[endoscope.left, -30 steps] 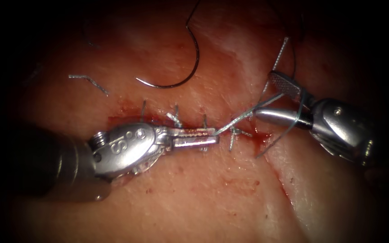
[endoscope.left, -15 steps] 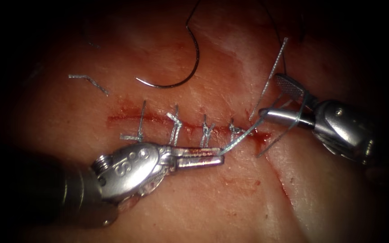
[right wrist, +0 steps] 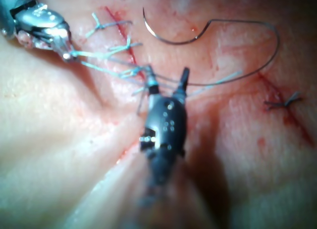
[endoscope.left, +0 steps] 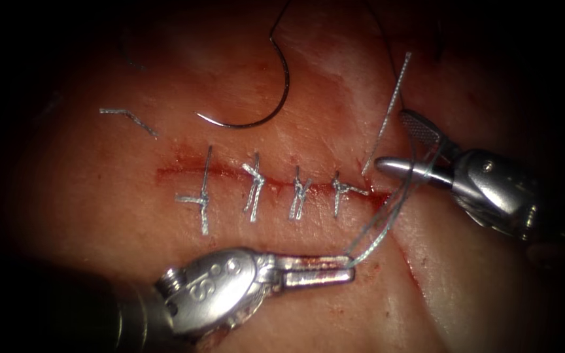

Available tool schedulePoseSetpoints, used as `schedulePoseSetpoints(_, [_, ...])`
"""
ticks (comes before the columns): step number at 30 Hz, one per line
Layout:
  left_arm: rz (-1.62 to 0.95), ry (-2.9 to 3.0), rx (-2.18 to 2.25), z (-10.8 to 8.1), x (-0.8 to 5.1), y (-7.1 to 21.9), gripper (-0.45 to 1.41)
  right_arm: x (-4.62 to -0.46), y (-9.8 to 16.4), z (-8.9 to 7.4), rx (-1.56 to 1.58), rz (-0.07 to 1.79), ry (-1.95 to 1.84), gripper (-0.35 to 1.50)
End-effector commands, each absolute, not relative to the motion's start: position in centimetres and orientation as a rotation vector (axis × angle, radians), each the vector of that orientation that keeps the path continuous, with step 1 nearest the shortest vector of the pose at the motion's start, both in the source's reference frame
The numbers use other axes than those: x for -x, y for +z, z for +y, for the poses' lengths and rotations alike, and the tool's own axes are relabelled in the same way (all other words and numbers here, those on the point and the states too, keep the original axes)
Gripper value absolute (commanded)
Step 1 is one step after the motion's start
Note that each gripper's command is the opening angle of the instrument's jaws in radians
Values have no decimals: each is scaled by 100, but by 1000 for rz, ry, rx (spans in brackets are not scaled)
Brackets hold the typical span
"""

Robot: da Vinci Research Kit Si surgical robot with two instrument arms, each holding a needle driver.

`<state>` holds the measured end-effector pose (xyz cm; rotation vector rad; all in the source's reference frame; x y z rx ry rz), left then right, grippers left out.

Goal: Wound Closure

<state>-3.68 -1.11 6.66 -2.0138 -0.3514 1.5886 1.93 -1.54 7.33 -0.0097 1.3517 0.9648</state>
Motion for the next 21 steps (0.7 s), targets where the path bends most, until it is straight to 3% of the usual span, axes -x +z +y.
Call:
schedulePoseSetpoints(1, [-351, 1589, 2013, -114, 375, 673, -45, -201, 737, -157, 0, 1354, 971, 101])
schedulePoseSetpoints(18, [-337, 1581, 2029, -130, 382, 675, -45, -200, 741, -154, 6, 1322, 1142, 146])
schedulePoseSetpoints(21, [-339, 1581, 2030, -128, 382, 676, -45, -200, 742, -155, -2, 1304, 1160, 146])
